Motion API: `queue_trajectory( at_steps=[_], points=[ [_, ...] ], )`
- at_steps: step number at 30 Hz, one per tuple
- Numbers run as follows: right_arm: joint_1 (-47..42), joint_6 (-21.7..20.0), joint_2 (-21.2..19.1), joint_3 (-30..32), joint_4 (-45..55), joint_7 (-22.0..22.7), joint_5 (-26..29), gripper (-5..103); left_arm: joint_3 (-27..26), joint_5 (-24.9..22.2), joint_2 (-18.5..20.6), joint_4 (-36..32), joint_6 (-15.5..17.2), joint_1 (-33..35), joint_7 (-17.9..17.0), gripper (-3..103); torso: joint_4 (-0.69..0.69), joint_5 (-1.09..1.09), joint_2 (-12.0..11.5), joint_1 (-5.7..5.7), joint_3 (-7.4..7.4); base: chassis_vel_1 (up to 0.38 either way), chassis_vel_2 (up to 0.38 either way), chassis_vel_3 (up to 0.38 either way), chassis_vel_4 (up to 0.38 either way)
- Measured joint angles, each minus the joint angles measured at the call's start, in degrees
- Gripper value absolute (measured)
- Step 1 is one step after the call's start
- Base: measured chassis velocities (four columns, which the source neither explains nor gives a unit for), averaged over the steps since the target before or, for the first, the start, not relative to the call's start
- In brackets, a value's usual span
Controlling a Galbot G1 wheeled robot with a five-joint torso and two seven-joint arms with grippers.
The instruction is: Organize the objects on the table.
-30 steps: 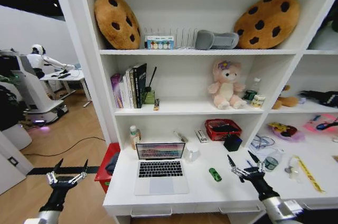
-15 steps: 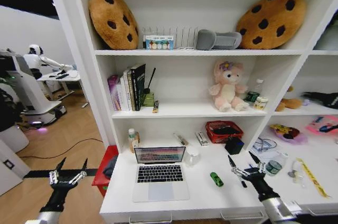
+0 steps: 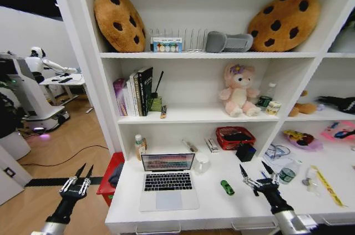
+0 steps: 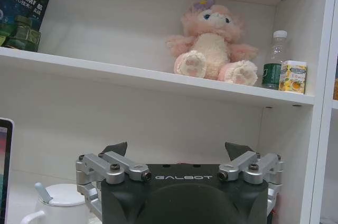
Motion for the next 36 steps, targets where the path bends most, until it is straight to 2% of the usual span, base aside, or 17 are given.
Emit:
queue_trajectory(
  at_steps=[3,8,10,11,16,20,21,22,23,24,26,27,30,31,34,35,36],
  points=[
    [0.1,0.1,0.0,-0.4,-0.4,0.0,-0.1,100,0.1,0.1,1.3,-1.8,0.9,0.9,0.0,3,-0.02,0.00,0.0,0.00,0.00,0.000,0.000,0.000,0.000],
    [1.2,0.1,-1.0,-2.0,-1.6,-0.1,-0.3,100,0.4,0.5,2.7,-5.8,2.5,3.7,-0.1,0,0.03,0.01,0.0,0.00,0.00,0.000,0.000,0.000,0.000],
    [1.5,0.1,-1.5,-2.6,-2.2,-0.2,-0.4,100,1.5,0.8,5.6,-8.3,4.2,4.4,-0.6,0,0.01,0.02,0.0,0.00,0.00,0.000,0.000,0.000,0.000],
    [1.5,0.1,-1.5,-2.6,-2.2,-0.2,-0.4,100,1.5,0.8,5.6,-8.3,4.2,4.4,-0.6,0,0.01,0.02,0.0,0.00,0.00,0.000,0.000,0.000,0.000],
    [1.5,0.3,-2.0,-2.6,-2.5,-0.2,-0.4,100,3.2,1.3,12.0,-10.6,6.2,4.5,-1.2,0,-0.03,0.01,0.0,0.01,0.00,0.000,0.000,0.000,0.000],
    [1.4,0.5,-2.0,-2.5,-2.5,-0.2,-0.3,100,3.4,0.8,15.3,-11.1,6.9,4.5,-1.3,0,0.03,-0.02,0.0,0.01,0.00,0.000,0.000,0.000,0.000],
    [1.2,0.7,-1.9,-2.1,-2.5,-0.2,-0.3,100,3.3,-0.1,19.5,-11.5,7.4,4.2,-1.5,0,-0.01,0.02,0.0,0.01,0.00,0.000,0.000,0.000,0.000],
    [0.9,0.8,-1.8,-1.7,-2.5,-0.2,-0.2,100,3.2,-1.5,23.1,-11.7,8.0,3.6,-1.7,0,0.03,-0.01,0.0,0.01,0.00,0.000,0.000,0.000,0.000],
    [0.9,0.8,-1.8,-1.7,-2.5,-0.2,-0.2,100,3.2,-1.5,23.1,-11.7,8.0,3.6,-1.7,0,0.03,-0.01,0.0,0.01,0.00,0.000,0.000,0.000,0.000],
    [0.5,1.0,-1.4,-1.1,-2.4,-0.2,0.0,100,3.0,-4.5,28.5,-12.0,9.2,2.5,-2.3,0,-0.03,0.00,0.0,0.01,0.00,0.000,0.000,0.000,0.000],
    [0.5,1.0,-0.2,-0.4,-2.4,-0.1,0.3,100,3.3,-9.1,35.8,-12.3,10.6,0.2,-2.9,0,0.00,-0.01,0.0,0.01,0.01,0.000,0.000,0.000,0.000],
    [0.5,1.0,-0.2,-0.4,-2.4,-0.1,0.3,100,3.3,-9.1,35.8,-12.3,10.6,0.2,-2.9,0,0.00,-0.01,0.0,0.01,0.01,0.000,0.000,0.000,0.000],
    [0.2,1.0,1.4,0.1,-2.1,0.0,0.3,100,3.9,-12.7,43.9,-13.7,11.6,-2.1,-3.3,0,0.01,0.01,0.0,0.01,0.01,0.000,0.000,0.000,0.000],
    [0.2,1.0,1.4,0.1,-2.1,0.0,0.3,100,3.9,-12.7,43.9,-13.7,11.6,-2.1,-3.3,0,0.01,0.01,0.0,0.01,0.01,0.000,0.000,0.000,0.000],
    [-0.1,0.9,3.0,0.2,-1.6,0.1,-0.3,100,5.7,-15.3,51.8,-14.8,12.1,-5.9,-3.5,0,-0.03,0.01,0.0,0.02,0.01,0.000,0.000,0.000,0.000],
    [-0.1,0.9,3.0,0.2,-1.6,0.1,-0.3,100,5.7,-15.3,51.8,-14.8,12.1,-5.9,-3.5,0,-0.03,0.01,0.0,0.02,0.01,0.000,0.000,0.000,0.000],
    [0.0,0.9,3.4,0.2,-1.5,0.1,-0.4,100,6.0,-15.7,53.6,-15.2,12.1,-6.5,-3.5,0,-0.02,0.01,0.0,0.02,0.01,0.000,0.000,0.000,0.000]
  ],
)
